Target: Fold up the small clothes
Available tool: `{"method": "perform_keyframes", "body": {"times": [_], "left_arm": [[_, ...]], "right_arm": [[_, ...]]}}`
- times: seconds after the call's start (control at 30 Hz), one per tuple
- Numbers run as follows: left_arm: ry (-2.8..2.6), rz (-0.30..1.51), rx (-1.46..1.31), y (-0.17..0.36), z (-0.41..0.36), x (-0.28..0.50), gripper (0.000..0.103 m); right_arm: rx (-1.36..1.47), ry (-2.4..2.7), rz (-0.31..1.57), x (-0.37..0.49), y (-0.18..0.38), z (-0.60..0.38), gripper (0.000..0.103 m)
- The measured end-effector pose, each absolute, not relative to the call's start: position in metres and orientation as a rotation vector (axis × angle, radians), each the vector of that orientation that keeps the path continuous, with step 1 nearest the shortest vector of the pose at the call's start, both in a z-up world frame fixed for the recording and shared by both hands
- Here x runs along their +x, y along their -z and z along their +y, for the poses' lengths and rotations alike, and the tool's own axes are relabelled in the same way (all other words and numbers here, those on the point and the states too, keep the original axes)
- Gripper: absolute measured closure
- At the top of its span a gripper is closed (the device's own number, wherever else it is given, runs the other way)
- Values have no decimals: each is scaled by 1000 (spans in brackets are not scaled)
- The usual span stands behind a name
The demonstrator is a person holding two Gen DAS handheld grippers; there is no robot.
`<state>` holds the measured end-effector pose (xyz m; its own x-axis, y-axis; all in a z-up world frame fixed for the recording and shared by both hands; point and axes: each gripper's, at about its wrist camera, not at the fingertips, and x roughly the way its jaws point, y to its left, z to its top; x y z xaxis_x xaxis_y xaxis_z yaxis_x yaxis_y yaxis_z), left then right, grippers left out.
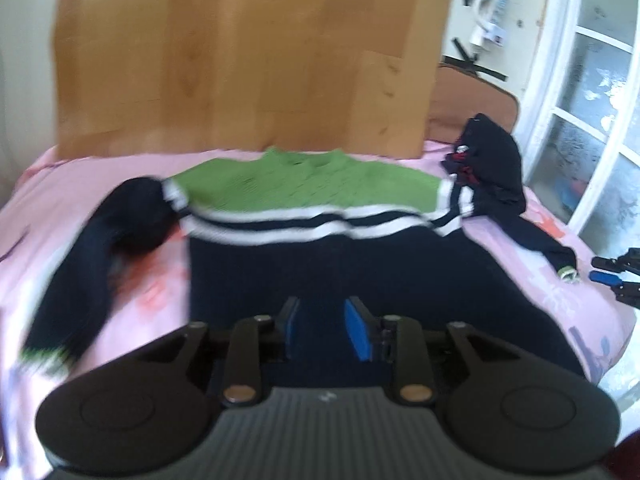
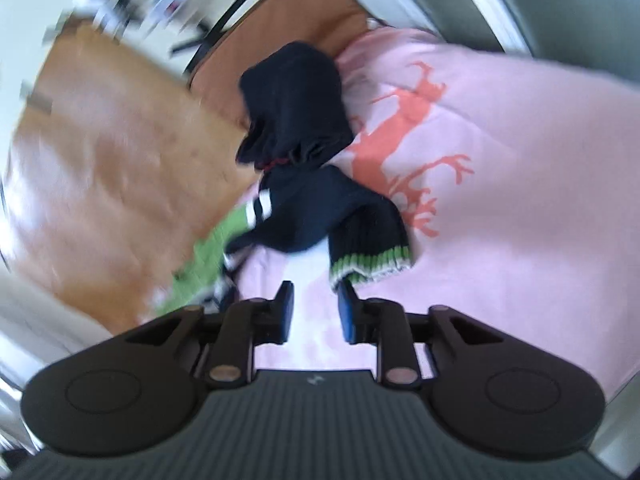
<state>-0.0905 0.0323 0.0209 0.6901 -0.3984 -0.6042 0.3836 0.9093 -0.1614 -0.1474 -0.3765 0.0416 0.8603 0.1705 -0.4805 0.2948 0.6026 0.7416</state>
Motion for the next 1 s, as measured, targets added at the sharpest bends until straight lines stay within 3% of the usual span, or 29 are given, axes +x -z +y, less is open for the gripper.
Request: {"method": "perform_keyframes", "body": {"times": [0.2, 0.43, 0.5, 0.73, 0.87, 1.0], "left_arm": [[487, 692, -48, -11, -10, -46, 76], [483, 736, -76, 0, -31, 10, 70], [477, 741, -66, 5, -37, 26, 70], [431, 798, -78, 28, -21, 66, 70], [402, 737, -184, 28, 13, 75, 65], [349, 720, -287, 37, 52, 84, 64]], "right_arm": [[1141, 147, 489, -122, -43, -402, 63], [1258, 225, 536, -77, -15, -424, 67], [1161, 270, 546, -65, -21, -425, 93], [697, 304, 251, -33, -125, -398, 94], [373, 95, 187, 12, -175, -310, 93], [89, -171, 191, 52, -171, -190, 93]]}}
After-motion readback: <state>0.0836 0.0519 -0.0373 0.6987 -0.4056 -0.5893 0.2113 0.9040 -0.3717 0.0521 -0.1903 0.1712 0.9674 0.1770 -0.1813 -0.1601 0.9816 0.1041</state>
